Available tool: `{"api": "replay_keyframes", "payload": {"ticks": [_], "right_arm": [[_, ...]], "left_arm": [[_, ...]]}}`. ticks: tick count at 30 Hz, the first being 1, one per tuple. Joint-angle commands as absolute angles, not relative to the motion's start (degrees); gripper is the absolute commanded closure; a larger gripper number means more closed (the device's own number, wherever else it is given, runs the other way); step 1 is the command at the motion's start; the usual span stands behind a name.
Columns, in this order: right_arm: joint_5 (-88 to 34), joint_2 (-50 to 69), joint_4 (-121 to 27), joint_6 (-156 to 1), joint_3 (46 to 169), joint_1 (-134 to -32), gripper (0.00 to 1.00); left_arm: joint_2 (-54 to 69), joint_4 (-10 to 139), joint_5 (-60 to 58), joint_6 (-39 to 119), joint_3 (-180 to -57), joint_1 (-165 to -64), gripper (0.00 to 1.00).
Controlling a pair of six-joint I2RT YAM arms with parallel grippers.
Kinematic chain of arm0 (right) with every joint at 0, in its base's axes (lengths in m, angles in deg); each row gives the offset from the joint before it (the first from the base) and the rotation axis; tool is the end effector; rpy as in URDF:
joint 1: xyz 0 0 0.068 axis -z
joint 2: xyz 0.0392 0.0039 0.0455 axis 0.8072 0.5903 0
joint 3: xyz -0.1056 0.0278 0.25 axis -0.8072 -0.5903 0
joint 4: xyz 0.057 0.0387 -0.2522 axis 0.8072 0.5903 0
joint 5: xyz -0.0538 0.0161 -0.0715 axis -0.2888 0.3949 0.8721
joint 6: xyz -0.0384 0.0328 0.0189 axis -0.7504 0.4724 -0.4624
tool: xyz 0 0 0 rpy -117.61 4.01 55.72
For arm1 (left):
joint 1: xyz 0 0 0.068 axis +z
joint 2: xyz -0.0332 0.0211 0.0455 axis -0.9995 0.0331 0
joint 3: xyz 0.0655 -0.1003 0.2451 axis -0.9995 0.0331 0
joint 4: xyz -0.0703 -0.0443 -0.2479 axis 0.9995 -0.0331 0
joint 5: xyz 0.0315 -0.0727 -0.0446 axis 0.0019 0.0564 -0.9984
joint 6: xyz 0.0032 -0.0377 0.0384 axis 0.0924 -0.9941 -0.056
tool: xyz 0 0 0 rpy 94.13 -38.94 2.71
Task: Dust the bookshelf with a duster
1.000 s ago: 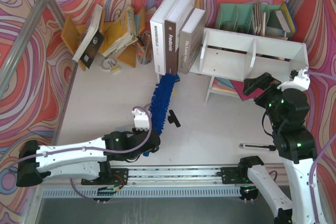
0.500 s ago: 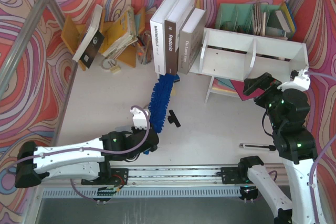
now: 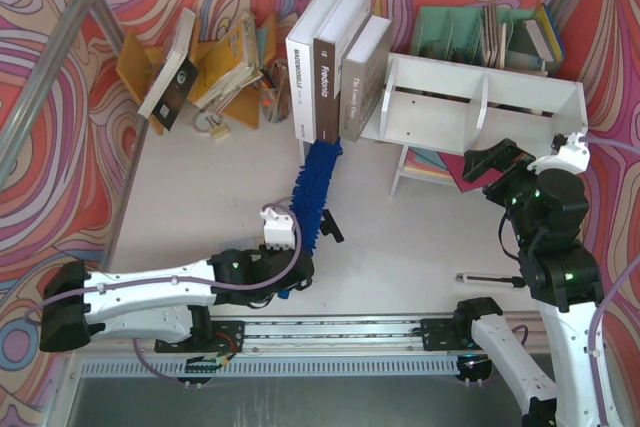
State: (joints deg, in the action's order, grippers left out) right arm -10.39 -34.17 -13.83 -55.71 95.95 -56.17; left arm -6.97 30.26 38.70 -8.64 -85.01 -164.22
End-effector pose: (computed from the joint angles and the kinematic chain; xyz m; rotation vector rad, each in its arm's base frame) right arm 0.1093 -0.0009 0.4242 0.4927 1.6216 0.2747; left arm 0.0668 -0.1925 0.2219 0.1201 2.3818 -0.4547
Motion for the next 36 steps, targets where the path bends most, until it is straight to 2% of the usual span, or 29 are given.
{"api": "replay_keyframes", "payload": {"ticks": [1, 9, 18, 28, 36], "right_arm": [[-10.47, -34.74, -14.69, -55.66, 96.09, -56.25, 0.01], [-10.16, -34.97, -14.72, -55.75, 95.84, -56.28, 0.01], [-10.2, -34.15, -14.99, -56.15, 96.61, -56.27, 0.01], [-10.22, -33.61, -15.19, -56.12, 97.19, -56.28, 0.01], [-10.2, -33.2, -15.23, -55.84, 97.85, -56.26, 0.01]], "left_arm": [[-7.28, 28.45, 41.34, -5.2, -91.43, -163.99, 1.0], [-4.65, 28.08, 40.5, -3.16, -97.0, -166.1, 1.0], [-0.01, 24.52, 42.54, -1.29, -100.47, -173.92, 1.0], [-4.47, 15.23, 48.04, -6.93, -98.9, -187.73, 1.0], [-4.04, -3.05, 57.11, -23.48, -104.73, -203.71, 1.0]]}}
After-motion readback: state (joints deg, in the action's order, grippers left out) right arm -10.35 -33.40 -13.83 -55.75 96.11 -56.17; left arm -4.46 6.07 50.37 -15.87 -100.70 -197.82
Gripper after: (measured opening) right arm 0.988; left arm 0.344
